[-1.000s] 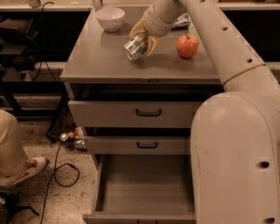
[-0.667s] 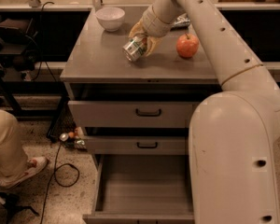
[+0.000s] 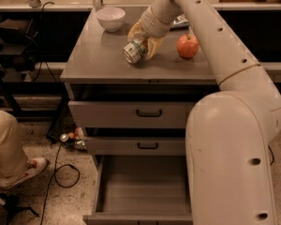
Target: Pick 7up can from bottom drawer and place on counter
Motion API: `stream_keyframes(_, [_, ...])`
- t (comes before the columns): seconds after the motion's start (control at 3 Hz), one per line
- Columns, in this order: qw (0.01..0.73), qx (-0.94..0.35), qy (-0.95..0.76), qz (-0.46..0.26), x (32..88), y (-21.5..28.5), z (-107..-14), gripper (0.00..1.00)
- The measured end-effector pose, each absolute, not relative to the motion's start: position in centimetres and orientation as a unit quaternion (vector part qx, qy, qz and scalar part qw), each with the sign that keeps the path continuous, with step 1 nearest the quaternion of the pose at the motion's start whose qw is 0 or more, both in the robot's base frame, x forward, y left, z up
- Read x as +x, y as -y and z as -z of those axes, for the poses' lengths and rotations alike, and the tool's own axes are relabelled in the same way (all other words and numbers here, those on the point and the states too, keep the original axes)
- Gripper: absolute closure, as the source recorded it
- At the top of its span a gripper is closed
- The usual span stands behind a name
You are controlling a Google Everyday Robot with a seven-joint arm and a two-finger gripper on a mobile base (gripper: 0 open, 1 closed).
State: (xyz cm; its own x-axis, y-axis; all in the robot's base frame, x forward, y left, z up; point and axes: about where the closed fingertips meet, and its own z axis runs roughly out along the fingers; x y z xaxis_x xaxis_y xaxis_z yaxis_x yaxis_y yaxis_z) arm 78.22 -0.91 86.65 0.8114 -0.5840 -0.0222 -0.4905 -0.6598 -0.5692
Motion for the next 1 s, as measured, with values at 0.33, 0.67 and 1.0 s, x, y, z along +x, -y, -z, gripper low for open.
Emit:
stream_keyframes(0.33, [0.286,-0.907,-0.298,0.083,78.3,1.0,-86.8,0.00])
stream_keyframes(0.67, [0.290,-0.903,-0.304,0.088,78.4,1.5,-87.2,0.00])
stream_keyframes(1.0, [0.299,-0.893,-0.321,0.103,78.6,2.9,-88.3,0.00])
